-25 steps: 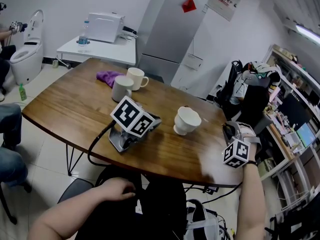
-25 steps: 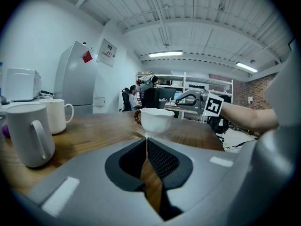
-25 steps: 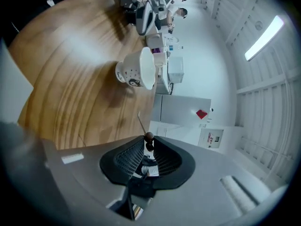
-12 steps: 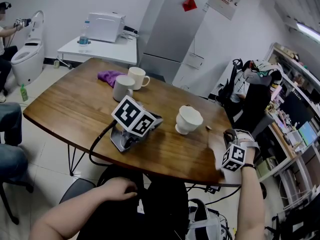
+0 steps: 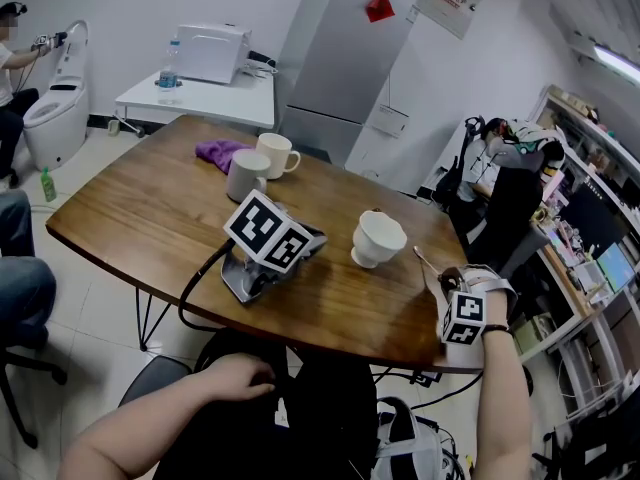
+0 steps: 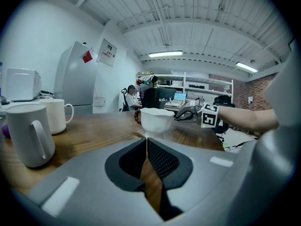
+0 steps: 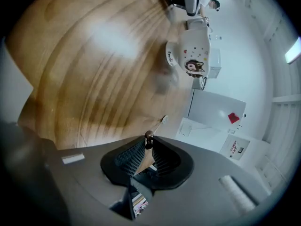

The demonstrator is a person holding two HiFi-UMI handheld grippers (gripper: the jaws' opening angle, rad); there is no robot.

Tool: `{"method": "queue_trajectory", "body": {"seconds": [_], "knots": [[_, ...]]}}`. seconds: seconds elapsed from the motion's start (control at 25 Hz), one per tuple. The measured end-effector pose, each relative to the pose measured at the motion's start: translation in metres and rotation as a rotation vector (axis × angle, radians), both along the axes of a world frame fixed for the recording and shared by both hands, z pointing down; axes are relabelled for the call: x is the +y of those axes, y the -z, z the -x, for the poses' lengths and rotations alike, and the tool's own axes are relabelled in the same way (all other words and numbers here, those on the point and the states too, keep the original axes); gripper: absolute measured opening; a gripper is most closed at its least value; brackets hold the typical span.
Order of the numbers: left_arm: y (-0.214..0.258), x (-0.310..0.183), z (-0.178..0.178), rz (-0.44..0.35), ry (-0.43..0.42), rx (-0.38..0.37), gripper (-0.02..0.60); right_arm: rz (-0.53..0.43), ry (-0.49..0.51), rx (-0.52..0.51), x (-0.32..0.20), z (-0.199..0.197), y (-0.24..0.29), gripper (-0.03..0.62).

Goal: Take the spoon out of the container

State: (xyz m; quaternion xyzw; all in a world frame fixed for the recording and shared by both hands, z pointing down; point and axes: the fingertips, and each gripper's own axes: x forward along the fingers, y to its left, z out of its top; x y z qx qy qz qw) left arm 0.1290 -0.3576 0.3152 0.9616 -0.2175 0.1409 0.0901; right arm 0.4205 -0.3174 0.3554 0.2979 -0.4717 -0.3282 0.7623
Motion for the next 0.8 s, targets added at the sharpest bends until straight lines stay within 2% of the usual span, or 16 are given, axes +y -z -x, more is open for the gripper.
{"method": "queue_trajectory", "body": {"seconds": [0.32,0.4,0.44,0.8], "knots": [[0.001,0.001,0.000,-0.001,0.000,0.000,0.012,0.106,-0.015,0.024,0.004,-0.003,-0.011,0.054],[0.001,0.000,0.000,-0.001,-0.001,0.000,0.012,0.128,-0.017,0.012,0.006,-0.001,-0.015,0.074],[0.001,0.000,0.000,-0.001,-0.001,0.000,0.012,0.133,-0.017,0.008,0.007,-0.001,-0.016,0.092],[0.001,0.001,0.000,-0.002,-0.001,0.001,0.012,0.103,-0.015,-0.036,0.007,0.004,-0.009,0.094]]}}
